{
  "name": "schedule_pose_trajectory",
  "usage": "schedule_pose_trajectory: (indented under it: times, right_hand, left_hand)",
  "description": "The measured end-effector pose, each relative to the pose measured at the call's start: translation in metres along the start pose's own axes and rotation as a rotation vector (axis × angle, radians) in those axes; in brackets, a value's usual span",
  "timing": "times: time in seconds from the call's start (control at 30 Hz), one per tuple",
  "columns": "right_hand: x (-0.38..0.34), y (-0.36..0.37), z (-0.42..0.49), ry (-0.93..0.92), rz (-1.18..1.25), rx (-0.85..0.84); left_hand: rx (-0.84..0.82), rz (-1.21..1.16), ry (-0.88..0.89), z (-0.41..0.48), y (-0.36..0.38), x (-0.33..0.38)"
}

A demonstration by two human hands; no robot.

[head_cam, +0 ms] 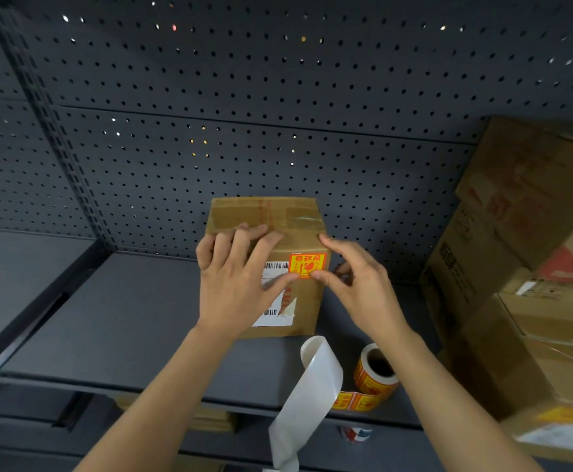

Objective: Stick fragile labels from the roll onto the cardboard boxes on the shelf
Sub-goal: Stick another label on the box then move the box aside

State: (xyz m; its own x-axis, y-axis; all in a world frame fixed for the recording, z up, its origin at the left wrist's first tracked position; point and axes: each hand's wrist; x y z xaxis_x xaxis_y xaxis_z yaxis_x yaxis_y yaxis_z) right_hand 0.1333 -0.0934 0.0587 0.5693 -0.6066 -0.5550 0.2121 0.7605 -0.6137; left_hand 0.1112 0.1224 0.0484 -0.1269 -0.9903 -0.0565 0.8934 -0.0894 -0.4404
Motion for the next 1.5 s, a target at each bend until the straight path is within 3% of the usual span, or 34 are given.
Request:
schedule_pose_trajectory:
  times: [0.5, 1.5]
  right_hand:
    - [-0.01, 0.004, 0.004, 0.053, 0.068, 0.064]
    - [-0.01, 0.006, -0.002, 0.086, 0.078, 0.031]
  left_hand:
    - [0.016, -0.075, -0.132, 0.006, -0.002, 0.01]
    - [-0.086, -0.114, -0.012, 0.002, -0.009, -0.001]
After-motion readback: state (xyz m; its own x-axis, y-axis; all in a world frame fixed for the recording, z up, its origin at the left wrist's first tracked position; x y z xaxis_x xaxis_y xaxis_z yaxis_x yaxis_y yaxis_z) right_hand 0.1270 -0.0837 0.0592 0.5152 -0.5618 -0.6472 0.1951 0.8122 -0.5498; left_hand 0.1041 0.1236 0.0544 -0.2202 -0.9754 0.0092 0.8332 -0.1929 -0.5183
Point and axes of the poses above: each hand's wrist, its own z-axis towards the middle knuckle, its own y-axis out of the palm, x = y × z, and after that the axes turned 4 degrees about x, right-handed
